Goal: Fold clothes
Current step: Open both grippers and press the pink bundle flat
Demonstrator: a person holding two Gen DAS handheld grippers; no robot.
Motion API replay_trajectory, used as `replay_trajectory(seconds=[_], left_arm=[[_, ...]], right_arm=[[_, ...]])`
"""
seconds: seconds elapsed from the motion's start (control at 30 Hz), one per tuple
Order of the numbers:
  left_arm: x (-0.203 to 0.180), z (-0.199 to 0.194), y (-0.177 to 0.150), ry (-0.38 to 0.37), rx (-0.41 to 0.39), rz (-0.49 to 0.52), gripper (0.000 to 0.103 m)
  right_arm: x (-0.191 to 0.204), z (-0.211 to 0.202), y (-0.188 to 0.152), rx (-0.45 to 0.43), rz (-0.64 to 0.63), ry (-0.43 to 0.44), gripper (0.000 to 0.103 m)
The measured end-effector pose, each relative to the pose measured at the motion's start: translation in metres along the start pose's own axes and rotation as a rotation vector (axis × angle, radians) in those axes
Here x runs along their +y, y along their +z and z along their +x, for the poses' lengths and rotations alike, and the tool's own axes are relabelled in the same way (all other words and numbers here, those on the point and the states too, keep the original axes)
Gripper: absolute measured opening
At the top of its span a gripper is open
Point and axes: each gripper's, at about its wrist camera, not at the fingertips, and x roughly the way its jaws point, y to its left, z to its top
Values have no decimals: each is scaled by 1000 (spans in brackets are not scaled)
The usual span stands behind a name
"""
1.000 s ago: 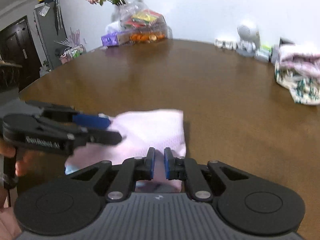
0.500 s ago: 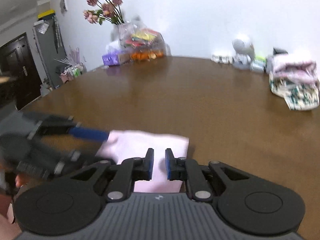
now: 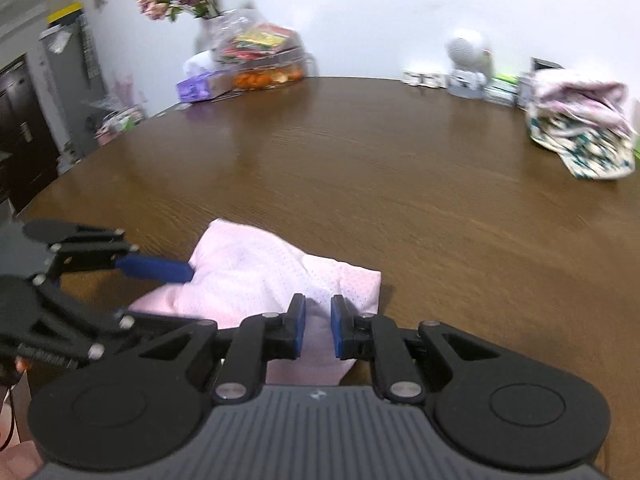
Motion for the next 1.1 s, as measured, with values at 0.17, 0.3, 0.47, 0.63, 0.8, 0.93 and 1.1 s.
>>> replay_trajectory(seconds=[0.17,0.3,0.47,0.63,0.8,0.93,1.1], left_arm=[[-9,-7,1,41,-18,-23,85],[-11,-31,-1,105,-117,-160,102],[-8,-51,-15,57,-153,-402,103],[-18,-55,-25,77,-110,-486,103],[-24,-59,-25,104,-91,-488,103],[-31,-59,-23,147,-55,-474,103],[-35,-59,-21,222,-28,-450,103]], right_arm=[[-3,-13,-5,-35,56,2,32],[-12,-36,0,-104,110,42,74],[-20,-62,-3,-135,186,103,103],[-24,-71,-19,-114,271,113,103],[-27,-74,-31,-91,319,108,103],[-24,-74,-34,-83,317,109,103],[-19,-77,-33,-76,293,82,103]])
